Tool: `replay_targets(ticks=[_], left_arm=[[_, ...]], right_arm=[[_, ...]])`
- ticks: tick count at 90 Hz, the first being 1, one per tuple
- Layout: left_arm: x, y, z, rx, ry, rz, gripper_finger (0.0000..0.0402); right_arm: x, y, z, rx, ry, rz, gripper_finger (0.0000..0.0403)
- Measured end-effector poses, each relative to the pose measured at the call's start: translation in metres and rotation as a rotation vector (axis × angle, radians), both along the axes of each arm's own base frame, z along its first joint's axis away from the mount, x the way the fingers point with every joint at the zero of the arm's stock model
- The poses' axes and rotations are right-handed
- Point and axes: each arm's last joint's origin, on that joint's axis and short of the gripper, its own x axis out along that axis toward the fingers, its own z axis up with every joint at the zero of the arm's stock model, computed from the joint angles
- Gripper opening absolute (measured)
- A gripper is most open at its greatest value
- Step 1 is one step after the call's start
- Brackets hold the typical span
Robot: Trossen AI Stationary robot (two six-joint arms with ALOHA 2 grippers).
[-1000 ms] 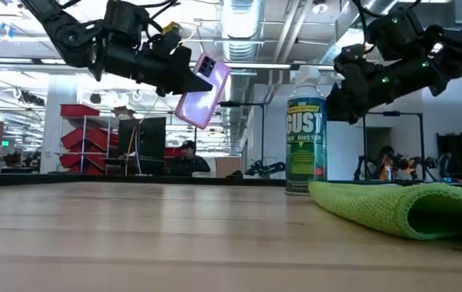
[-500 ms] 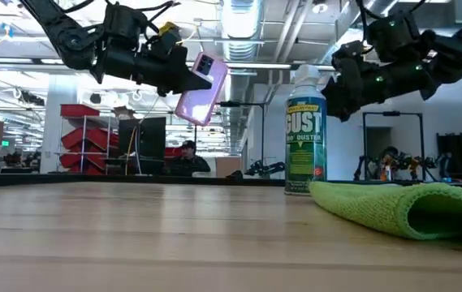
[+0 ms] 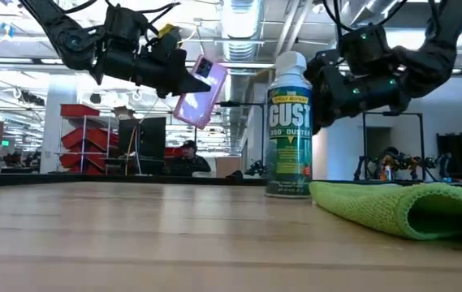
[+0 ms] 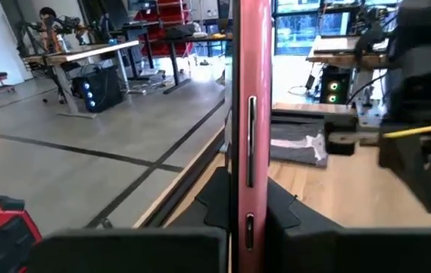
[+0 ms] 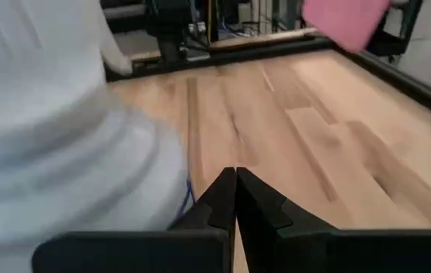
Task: Apply microfiber cloth
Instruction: Spray the back of the pink phone using the white spray bottle
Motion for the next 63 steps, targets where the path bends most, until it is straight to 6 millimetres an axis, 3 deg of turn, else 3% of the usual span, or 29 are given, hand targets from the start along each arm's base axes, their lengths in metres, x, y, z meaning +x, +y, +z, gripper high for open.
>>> replay_targets(ticks=[21,34,63], left_arm=[[-0.003,0.005,0.000,0.004,-0.001,0.022,0.0000],[0.002,-0.004,0.000,0.008,0.000,-0.014,0.0000],[0.014,-0.034,0.005,0.089,0.006,0.030,0.0000]], right_arm=[[-0.006,-0.010,0.052,-0.072,0.023,-0.069,0.0000],[-0.013,-0.001,0.083,-0.107,0.063,-0.066,0.0000],[-0.025,0.026,0.109,-0.113,0.106,-0.058,0.0000]])
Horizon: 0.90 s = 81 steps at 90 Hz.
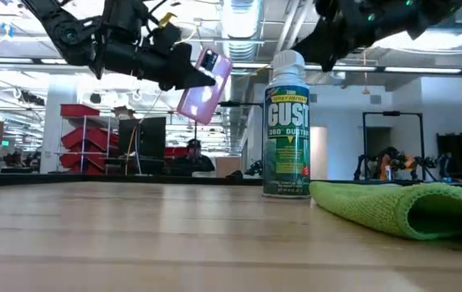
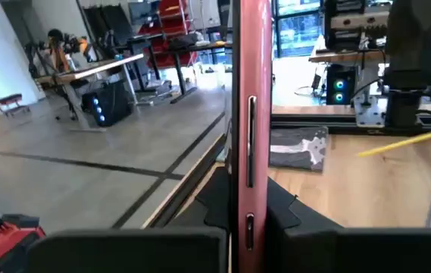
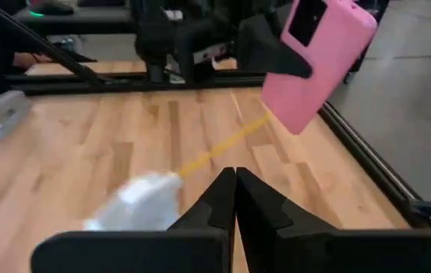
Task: Apply microfiber cloth
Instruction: Spray the back of the pink phone using the white spray bottle
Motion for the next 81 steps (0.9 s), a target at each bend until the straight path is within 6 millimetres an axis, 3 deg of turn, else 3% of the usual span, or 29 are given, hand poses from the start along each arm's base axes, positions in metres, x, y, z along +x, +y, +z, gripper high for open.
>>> replay_targets(ticks=[37,57,81], left_arm=[[-0.028,-0.013,0.037,0.064,-0.044,0.073,0.0000],[-0.028,-0.014,0.037,0.054,-0.046,0.067,0.0000],[-0.027,-0.014,0.040,0.063,-0.079,0.063,0.0000]], right_arm=[[0.032,0.006,0.010,-0.006,0.092,0.042,0.0000],[0.045,0.005,0.019,-0.025,0.161,0.053,0.0000],[0.040,0.005,0.029,-0.023,0.249,0.059,0.0000]])
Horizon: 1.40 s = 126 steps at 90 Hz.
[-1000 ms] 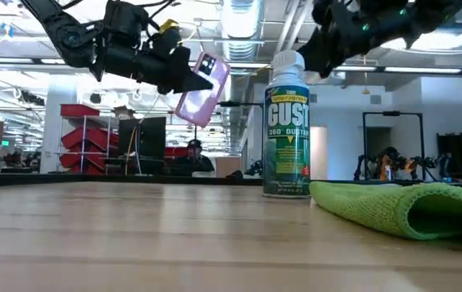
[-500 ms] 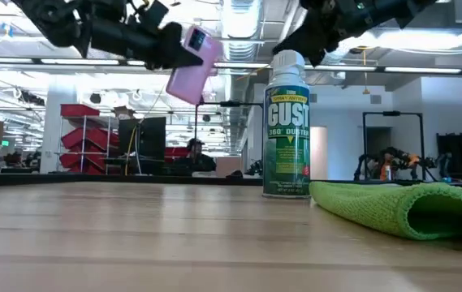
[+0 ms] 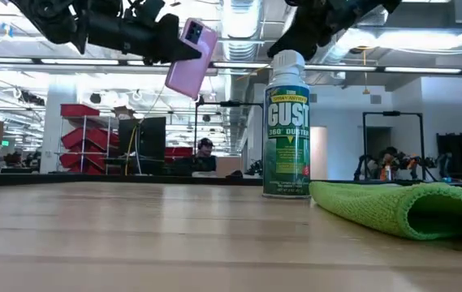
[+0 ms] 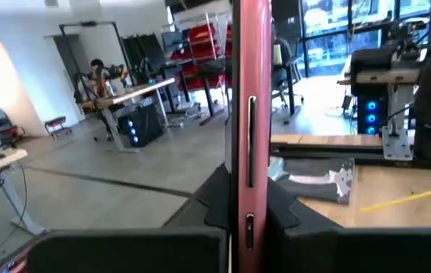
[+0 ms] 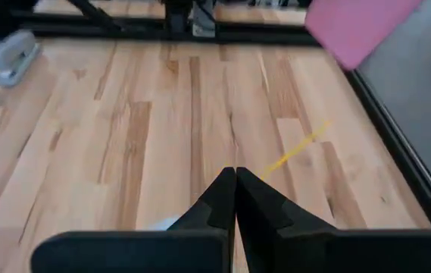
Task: Apply microfiber cloth
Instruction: Spray the back of the pink phone using the white spray bottle
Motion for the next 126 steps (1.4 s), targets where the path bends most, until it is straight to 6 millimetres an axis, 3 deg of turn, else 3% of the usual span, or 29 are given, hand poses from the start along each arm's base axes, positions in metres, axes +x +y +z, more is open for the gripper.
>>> replay_targets(ticks=[53,67,84,96,126], left_arm=[[0.001,0.003,-0.004,-0.014,0.024,-0.005,0.0000],[0.010,0.006,-0.008,-0.002,-0.020,-0.035,0.0000],[0.024,0.011,-0.028,-0.027,0.009,-0.038,0.0000],[0.027,0.012,-0.027,-0.015,-0.030,-0.039,0.0000],[0.026,0.011,-0.024,-0.007,-0.049,-0.052,0.0000]], right_arm=[[-0.001,0.000,0.001,0.008,0.086,-0.002,0.0000],[0.000,0.000,0.003,0.004,0.076,0.000,0.0000],[0.000,0.003,0.011,-0.001,0.077,0.011,0.0000],[-0.001,0.003,0.013,0.001,0.093,0.011,0.0000],[0.027,0.000,0.011,-0.003,0.181,0.021,0.0000]])
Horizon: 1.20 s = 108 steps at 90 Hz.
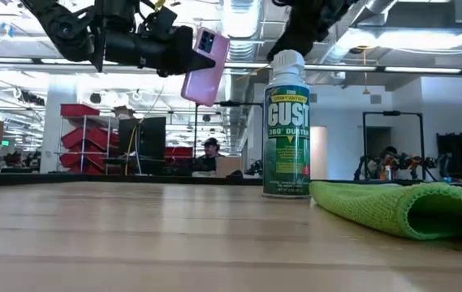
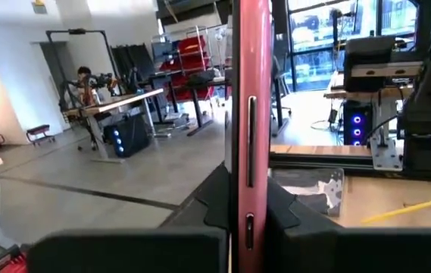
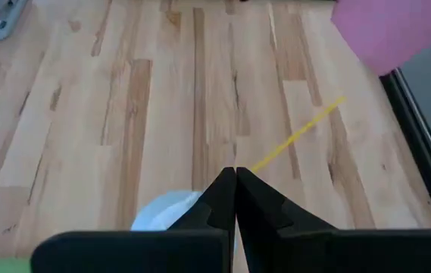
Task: Apply microfiber cloth
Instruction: Spray the back of the pink phone using the white spray bottle
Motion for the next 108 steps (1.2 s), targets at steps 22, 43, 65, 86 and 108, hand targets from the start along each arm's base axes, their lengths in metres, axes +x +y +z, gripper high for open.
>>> replay_targets(ticks=[22,43,65,86,108], left_arm=[[0.000,0.000,0.000,0.000,0.003,-0.001,0.0000],[0.000,0.000,-0.001,-0.003,0.006,-0.002,0.0000],[0.000,0.000,0.000,-0.006,-0.005,-0.002,0.0000],[0.000,0.000,0.000,-0.010,-0.007,-0.009,0.0000],[0.000,0.000,0.000,-0.011,-0.007,-0.010,0.0000]], right_arm=[[0.008,0.003,0.021,-0.024,0.039,0.024,0.0000],[0.001,0.002,0.040,-0.036,0.086,0.008,0.0000],[-0.004,0.003,0.039,-0.024,0.146,0.004,0.0000],[-0.004,0.003,0.039,-0.022,0.140,0.001,0.0000],[0.007,0.004,0.025,-0.009,0.194,0.008,0.0000]])
